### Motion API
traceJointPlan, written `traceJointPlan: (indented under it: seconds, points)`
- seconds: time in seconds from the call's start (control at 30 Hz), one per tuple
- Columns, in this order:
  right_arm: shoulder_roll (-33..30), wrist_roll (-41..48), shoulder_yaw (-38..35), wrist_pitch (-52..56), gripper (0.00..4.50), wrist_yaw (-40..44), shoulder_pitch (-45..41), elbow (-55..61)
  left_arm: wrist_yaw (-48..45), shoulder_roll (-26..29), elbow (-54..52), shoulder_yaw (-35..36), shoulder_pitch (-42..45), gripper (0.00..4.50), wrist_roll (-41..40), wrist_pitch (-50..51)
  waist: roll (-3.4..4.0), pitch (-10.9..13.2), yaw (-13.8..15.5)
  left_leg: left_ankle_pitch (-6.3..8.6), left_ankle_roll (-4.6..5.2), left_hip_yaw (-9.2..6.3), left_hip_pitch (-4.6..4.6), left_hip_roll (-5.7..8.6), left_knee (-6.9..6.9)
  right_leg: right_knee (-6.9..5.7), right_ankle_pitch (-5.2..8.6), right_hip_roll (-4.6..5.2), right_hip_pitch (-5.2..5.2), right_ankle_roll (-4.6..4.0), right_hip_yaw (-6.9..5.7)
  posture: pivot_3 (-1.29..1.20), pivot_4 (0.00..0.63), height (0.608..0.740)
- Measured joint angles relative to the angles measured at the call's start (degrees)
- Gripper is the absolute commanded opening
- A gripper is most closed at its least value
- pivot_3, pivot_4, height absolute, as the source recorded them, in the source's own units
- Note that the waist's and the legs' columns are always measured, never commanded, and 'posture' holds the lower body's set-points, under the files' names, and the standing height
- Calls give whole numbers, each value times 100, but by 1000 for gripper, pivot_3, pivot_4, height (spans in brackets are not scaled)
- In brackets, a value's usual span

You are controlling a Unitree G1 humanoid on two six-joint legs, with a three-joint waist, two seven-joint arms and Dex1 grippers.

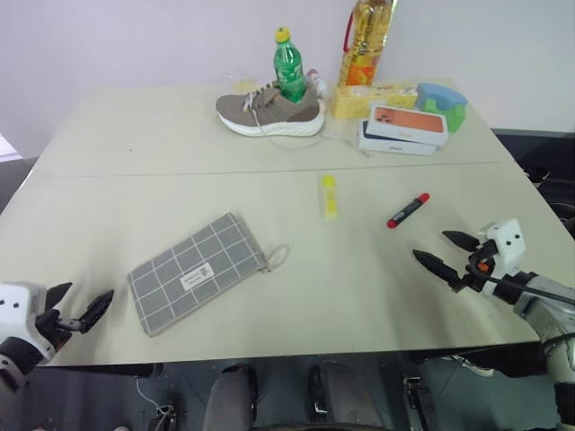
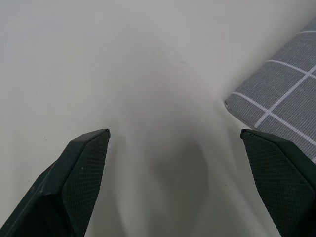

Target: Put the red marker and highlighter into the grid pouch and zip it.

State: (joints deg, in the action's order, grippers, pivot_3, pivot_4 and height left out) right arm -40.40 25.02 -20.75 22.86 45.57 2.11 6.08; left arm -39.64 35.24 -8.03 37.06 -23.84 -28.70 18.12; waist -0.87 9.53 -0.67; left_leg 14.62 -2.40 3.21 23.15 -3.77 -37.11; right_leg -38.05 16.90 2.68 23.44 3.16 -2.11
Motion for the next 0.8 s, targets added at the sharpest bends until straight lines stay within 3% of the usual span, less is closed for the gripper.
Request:
traceJointPlan:
  seconds: [0.37,0.53,0.63,0.8]
  points:
    - [102,6,242,60,4500,-180,-150,290,25,-5,66,-26,229,4472,89,-105,0,0,-4,0,0,0,0,-1,0,0,-4,-2,0,7,0,0,150,740]
    - [378,81,724,293,4500,-357,-501,911,257,-223,139,-61,610,4472,202,-380,-2,-1,-3,0,0,-1,0,-2,0,-1,-8,-2,0,12,0,0,150,740]
    - [636,125,1128,495,3671,-507,-788,1324,312,-258,140,-143,699,4500,255,-475,-3,-2,-15,0,0,-1,0,-3,1,-1,-9,-2,1,14,1,0,150,740]
    - [1335,-136,2386,1034,1050,-1085,-1709,1729,340,-336,224,-508,1088,4500,348,-530,-10,-6,-13,0,0,-3,1,-5,0,-4,-13,-6,3,9,0,0,150,740]
